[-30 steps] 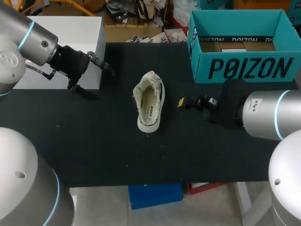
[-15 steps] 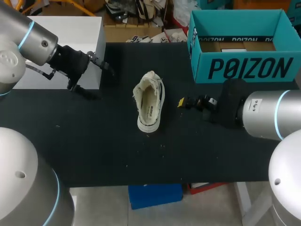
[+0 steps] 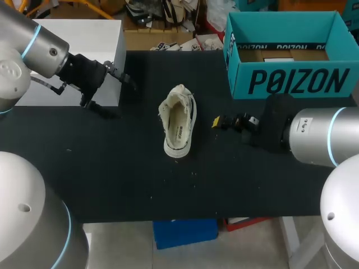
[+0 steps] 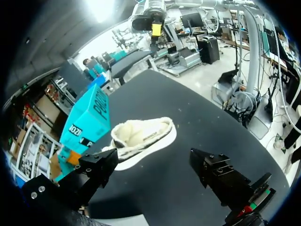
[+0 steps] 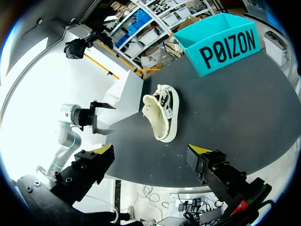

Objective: Take the shoe out of the shoebox, open the shoe tongue, remove and reinsert the insole, then place the shoe into the shoebox

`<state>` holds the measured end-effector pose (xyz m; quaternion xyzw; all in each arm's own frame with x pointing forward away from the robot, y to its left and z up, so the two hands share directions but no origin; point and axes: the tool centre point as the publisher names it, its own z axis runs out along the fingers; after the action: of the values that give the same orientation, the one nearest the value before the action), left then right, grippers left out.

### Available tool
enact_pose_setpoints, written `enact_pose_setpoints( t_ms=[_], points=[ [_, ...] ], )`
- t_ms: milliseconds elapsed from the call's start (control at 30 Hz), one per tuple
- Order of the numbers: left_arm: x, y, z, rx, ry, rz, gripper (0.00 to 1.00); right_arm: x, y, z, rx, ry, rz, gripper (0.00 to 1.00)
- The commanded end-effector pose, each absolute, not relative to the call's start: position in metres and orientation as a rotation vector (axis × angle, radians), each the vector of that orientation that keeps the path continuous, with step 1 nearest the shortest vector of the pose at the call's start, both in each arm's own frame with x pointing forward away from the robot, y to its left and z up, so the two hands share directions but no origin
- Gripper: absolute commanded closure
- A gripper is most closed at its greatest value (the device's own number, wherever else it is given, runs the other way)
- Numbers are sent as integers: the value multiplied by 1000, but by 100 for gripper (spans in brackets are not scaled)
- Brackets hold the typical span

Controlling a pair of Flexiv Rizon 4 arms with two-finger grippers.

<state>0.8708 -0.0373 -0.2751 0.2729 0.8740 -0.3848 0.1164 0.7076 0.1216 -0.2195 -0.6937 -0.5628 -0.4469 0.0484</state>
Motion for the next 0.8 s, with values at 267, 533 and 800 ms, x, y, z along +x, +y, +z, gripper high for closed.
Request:
enact_pose_setpoints(
  t_ms=[267,533,800],
  points=[
    [871,-38,-276,801,2561,-1123,0,706,123,-222,-2120,-1710,-1373,0],
    [945,-40,-295,621,2633,-1214,11,706,123,-222,-2120,-1710,-1373,0],
    [984,-82,-298,559,2643,-1366,100,706,123,-222,-2120,-1710,-1373,0]
  ],
)
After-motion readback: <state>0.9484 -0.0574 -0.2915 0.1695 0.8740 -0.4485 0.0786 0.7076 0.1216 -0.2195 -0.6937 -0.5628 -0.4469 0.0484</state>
